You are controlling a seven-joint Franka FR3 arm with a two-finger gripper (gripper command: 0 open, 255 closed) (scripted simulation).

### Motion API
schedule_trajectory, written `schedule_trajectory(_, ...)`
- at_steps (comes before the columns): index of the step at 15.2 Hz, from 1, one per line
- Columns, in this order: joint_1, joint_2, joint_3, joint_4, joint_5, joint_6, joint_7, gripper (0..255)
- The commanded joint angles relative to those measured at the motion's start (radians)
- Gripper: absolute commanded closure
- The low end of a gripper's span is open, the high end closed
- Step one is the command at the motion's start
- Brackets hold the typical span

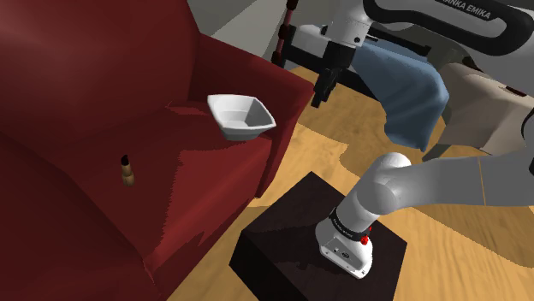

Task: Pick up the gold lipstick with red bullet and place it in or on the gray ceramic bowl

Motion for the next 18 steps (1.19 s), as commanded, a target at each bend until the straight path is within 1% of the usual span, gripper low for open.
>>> schedule_trajectory(1, 0.0, 0.0, 0.0, 0.0, 0.0, 0.0, 0.0, 0)
schedule_trajectory(6, 0.027, 0.074, 0.11, -0.003, 0.071, 0.098, 0.111, 0)
schedule_trajectory(10, 0.044, 0.156, 0.197, 0.018, 0.112, 0.179, 0.198, 0)
schedule_trajectory(14, 0.054, 0.256, 0.283, 0.059, 0.136, 0.258, 0.285, 0)
schedule_trajectory(18, 0.058, 0.374, 0.367, 0.121, 0.136, 0.331, 0.378, 0)
